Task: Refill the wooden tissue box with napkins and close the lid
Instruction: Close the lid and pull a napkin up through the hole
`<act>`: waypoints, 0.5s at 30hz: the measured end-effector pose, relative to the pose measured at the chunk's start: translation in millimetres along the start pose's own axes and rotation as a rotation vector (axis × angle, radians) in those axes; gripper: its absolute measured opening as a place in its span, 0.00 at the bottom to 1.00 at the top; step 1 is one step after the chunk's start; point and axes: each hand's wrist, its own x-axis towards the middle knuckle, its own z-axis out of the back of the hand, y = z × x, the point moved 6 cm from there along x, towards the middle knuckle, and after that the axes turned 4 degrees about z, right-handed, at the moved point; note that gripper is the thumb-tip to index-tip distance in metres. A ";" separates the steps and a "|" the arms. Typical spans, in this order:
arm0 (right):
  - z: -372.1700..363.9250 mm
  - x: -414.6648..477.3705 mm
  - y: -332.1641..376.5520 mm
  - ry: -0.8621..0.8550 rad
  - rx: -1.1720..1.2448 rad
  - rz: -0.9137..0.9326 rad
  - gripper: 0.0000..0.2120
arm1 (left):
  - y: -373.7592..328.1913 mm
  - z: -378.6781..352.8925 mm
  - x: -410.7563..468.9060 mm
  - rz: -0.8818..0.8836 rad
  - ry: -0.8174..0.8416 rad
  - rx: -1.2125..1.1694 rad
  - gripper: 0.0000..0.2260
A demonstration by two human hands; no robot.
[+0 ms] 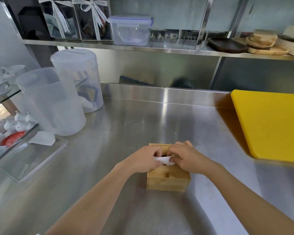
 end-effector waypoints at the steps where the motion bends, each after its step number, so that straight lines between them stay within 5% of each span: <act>1: 1.3 -1.8 -3.7 0.005 0.019 -0.029 0.05 | 0.8 1.2 -0.7 0.004 0.002 -0.011 0.07; 7: 6.0 -12.9 -20.5 -0.087 0.124 -0.136 0.06 | 9.4 10.0 -3.2 0.023 -0.095 -0.159 0.15; 15: 5.0 -16.6 -17.0 -0.255 0.333 -0.157 0.04 | 25.5 11.1 -2.6 0.052 -0.107 -0.278 0.10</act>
